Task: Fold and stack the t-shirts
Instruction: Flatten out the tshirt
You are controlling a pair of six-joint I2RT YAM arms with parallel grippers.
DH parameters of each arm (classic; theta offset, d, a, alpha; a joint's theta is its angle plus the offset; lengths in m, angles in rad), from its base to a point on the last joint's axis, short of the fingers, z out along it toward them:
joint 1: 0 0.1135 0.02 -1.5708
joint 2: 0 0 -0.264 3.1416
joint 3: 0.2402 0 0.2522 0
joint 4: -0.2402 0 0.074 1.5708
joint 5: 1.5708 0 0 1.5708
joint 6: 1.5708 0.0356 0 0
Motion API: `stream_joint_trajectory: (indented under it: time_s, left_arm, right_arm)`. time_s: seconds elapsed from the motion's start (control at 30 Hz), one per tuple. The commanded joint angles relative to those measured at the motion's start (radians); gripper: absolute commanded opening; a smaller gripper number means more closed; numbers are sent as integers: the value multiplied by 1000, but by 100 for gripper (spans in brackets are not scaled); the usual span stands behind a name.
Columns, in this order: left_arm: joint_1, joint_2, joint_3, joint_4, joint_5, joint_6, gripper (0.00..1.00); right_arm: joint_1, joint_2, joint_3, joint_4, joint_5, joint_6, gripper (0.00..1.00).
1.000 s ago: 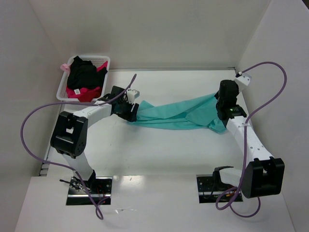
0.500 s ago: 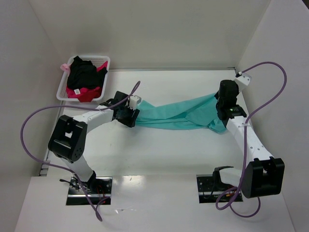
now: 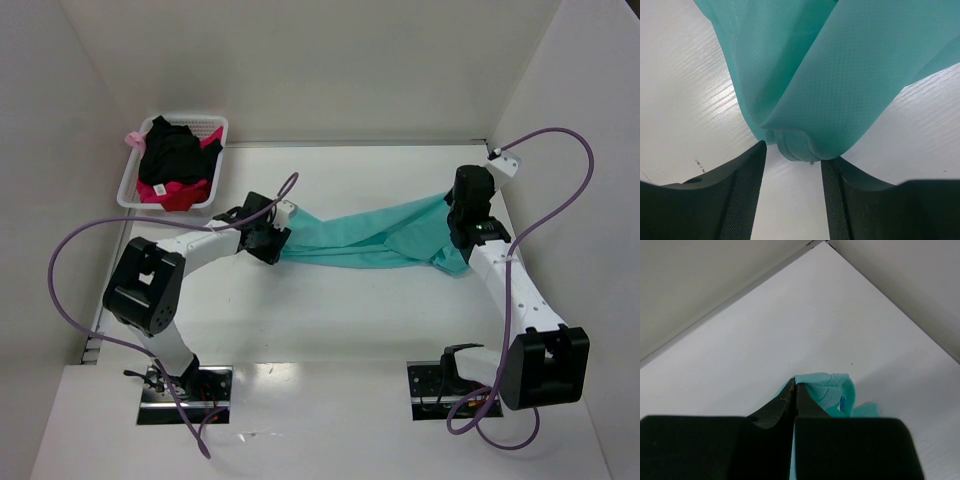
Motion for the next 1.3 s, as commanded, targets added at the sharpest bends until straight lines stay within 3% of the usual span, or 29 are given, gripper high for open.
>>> stream_joint_trajectory:
  time_s: [0.0, 0.37, 0.57, 0.67, 0.87, 1.03, 1.27]
  left_arm:
    - [-27, 16, -9, 11, -35, -12, 56]
    - [-58, 43, -9, 20, -152, -32, 39]
    - [-58, 53, 0, 29, -198, -52, 19]
    - [-78, 53, 11, 29, -198, -52, 1]
    - [-78, -50, 41, 7, -241, -63, 0]
    - [-78, -245, 109, 26, -480, -63, 0]
    - [-69, -377, 262, 145, -678, -17, 0]
  right_arm:
    - [-7, 0, 1, 66, 18, 5, 0]
    - [-7, 0, 1, 66, 9, 5, 0]
    - [-7, 0, 1, 66, 9, 5, 0]
    - [-7, 0, 1, 66, 9, 5, 0]
    - [-7, 0, 53, 66, 18, -4, 0]
    - [-7, 0, 181, 47, 9, -22, 0]
    - [-7, -10, 404, 70, -35, -71, 0]
